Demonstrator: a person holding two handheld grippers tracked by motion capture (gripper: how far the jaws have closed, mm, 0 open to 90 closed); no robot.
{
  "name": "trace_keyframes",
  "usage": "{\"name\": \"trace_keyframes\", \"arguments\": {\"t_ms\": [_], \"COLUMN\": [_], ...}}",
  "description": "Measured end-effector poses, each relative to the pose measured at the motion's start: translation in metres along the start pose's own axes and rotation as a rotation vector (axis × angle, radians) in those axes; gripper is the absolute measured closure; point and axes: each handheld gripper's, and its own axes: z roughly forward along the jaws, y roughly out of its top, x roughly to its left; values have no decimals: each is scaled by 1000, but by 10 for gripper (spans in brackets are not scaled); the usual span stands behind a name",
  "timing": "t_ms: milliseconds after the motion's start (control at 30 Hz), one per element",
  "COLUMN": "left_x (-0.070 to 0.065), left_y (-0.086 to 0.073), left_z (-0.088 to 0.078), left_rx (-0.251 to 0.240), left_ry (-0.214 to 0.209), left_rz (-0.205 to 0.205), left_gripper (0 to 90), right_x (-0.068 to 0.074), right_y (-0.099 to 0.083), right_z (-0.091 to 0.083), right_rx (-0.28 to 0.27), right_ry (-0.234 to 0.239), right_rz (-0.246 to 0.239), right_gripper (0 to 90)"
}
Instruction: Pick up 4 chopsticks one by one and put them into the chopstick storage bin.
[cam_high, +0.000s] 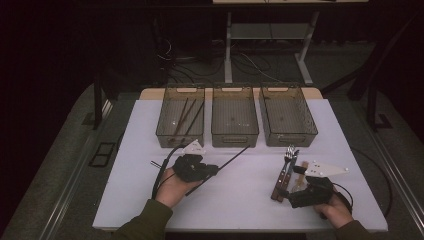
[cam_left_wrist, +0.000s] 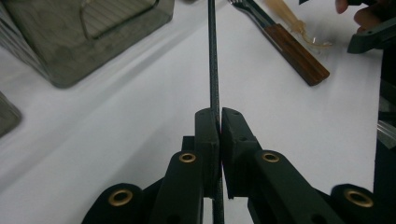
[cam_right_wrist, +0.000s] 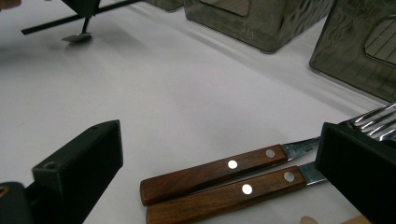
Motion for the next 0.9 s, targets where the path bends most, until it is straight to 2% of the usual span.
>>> {"name": "trace_keyframes", "arguments": {"t_ms": [133,400,667,900], "left_x": [4,14,21,26], "left_y": [1,1,-1,-2], "left_z": [-8,-24,-33,-38], "left_rx": [-13,-32,-33,-39], "left_ry": [-7,19,42,65], "left_rz": [6,1,-1,-3], "left_gripper": [861,861,861,861], "right_x": [1,-1,-10,-12], "right_y": [0,0,0,0], "right_z": [0,1,-1,-1], "right_rx": [-1,7,5,8], "right_ry": [-1,-6,-34,-39], "right_rz": [2,-8,-3,-5], "right_gripper": [6,6,6,6]}}
